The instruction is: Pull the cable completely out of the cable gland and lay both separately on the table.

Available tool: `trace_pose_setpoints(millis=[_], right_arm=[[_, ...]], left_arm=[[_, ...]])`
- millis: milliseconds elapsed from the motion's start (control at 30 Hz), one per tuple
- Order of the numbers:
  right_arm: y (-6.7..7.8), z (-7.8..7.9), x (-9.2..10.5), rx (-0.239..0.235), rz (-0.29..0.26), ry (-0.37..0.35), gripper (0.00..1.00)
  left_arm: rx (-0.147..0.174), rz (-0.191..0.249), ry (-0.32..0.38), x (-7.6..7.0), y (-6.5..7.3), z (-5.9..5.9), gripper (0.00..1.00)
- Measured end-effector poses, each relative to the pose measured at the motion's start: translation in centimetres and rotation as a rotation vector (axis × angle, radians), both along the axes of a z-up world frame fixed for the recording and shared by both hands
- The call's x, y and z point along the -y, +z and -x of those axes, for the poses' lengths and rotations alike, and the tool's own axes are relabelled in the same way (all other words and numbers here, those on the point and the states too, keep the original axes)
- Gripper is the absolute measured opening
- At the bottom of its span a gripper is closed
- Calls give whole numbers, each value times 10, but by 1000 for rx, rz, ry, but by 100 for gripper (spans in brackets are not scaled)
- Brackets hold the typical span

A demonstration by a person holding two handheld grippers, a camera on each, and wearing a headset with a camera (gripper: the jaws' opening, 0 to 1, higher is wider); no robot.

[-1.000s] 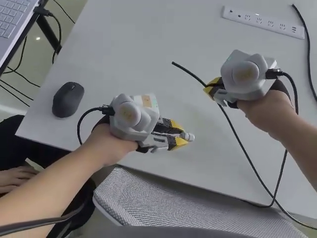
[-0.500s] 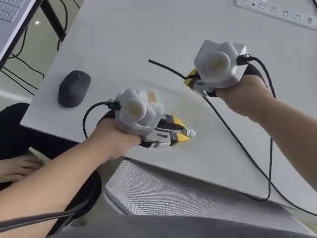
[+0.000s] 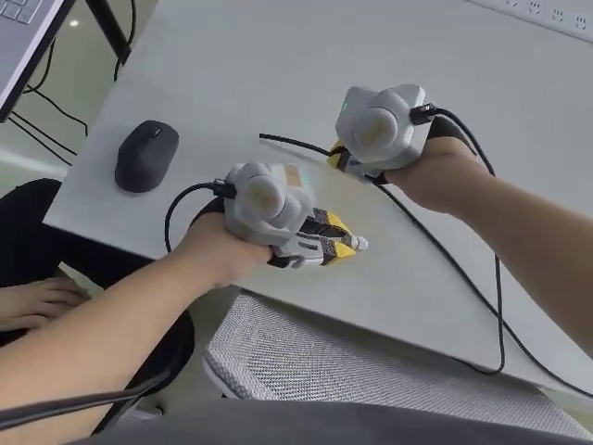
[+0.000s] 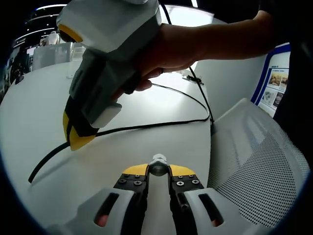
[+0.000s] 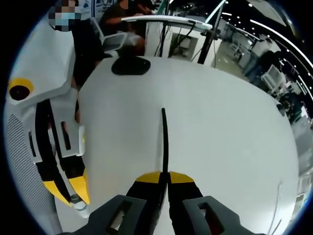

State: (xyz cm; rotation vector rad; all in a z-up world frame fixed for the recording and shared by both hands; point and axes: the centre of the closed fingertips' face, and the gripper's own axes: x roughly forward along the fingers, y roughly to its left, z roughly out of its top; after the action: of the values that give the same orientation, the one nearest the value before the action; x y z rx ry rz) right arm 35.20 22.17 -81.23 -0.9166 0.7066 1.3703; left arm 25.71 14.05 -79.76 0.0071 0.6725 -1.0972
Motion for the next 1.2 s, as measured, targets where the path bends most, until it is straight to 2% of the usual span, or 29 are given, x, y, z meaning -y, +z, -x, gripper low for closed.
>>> trace_pose_setpoints(millis=[33, 100, 233, 300, 500, 667, 800, 1200], right_arm=[[-1, 1, -1, 3, 4, 12, 0], [-4, 1, -1, 7, 10, 22, 0], [-7, 0, -2, -13, 9, 11, 0], [-8, 1, -2, -16, 10, 10, 0], [-6, 0, -4, -27, -4, 3, 0], [-6, 1, -4, -19, -3, 10, 0], [-6, 1, -5, -10, 4, 20, 0], [-7, -1, -5, -18, -2, 9, 1]], left_arm=[[9, -21, -13, 0, -4, 0, 15], [9, -25, -18, 0, -6, 0, 15], [0, -26, -10, -1, -12, -2, 15], [4, -48, -14, -3, -16, -2, 15], [0, -38, -6, -6, -18, -4, 16], [13, -64, -19, -8, -19, -4, 16], [37, -87, -31, -8, -20, -6, 16], [57, -127, -45, -8, -21, -7, 16]])
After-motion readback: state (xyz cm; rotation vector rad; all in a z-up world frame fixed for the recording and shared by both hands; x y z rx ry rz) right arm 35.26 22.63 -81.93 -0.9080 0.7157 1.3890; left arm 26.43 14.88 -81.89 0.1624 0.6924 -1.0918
